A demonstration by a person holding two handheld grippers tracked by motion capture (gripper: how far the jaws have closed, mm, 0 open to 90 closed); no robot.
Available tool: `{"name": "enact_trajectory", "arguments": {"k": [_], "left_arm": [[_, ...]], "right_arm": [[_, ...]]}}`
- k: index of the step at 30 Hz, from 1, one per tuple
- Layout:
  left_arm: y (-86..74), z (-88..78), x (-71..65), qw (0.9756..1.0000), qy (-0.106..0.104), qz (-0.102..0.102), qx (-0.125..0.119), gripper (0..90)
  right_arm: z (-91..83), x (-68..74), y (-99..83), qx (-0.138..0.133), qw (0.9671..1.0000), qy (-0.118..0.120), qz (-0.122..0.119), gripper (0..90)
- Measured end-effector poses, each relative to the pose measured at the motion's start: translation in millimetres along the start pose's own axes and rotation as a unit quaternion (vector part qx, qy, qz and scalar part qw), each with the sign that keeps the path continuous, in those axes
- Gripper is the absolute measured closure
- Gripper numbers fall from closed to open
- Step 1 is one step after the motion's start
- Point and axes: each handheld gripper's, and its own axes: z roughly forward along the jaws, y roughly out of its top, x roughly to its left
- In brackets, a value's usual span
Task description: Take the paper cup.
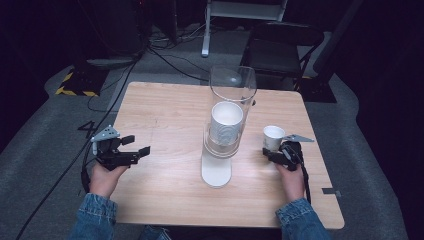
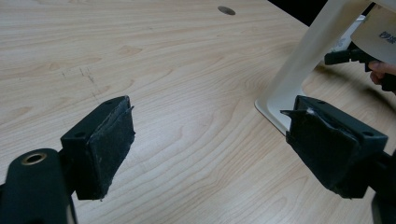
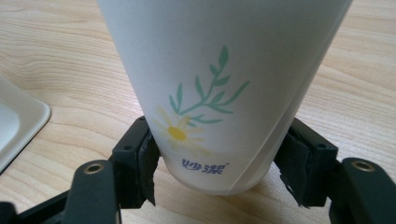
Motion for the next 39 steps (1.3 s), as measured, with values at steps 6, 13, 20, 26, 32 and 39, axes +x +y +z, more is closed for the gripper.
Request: {"name": "enact_trajectory", "arguments": {"k": [6,13,20,26,32,39], "left_arm": [[-1.6,-2.0,0.4,1.0000,0.001,-0.002,0.000,14.8],[-2.7,-2.1,0.8,1.0000,0.000,-0.005,0.002,14.9],[-2.5,-1.5,0.7,1.0000,-0.002,-0.005,0.002,15.0],[-2.4,-1.7,0.8,1.0000,-0.003,-0.006,0.001,14.9],[-2.2,-1.5,0.9,1.0000,-0.003,-0.006,-0.001,15.0],[-1.8,-0.8,1.3,1.0000,-0.006,-0.007,-0.002,14.9]], "right_arm": [[6.7,-0.5,0.3,0.012,0.9999,0.000,-0.008,35.6],[10.2,-0.4,-0.4,0.022,0.9995,-0.009,-0.020,35.3],[13.1,-0.1,-1.6,0.036,0.9990,-0.009,-0.024,35.1],[14.7,-0.2,-2.4,0.045,0.9986,-0.010,-0.028,35.0],[15.3,1.2,-2.7,0.047,0.9983,-0.011,-0.032,28.0],[12.5,1.1,-0.1,0.052,0.9983,-0.009,-0.025,15.2]]}}
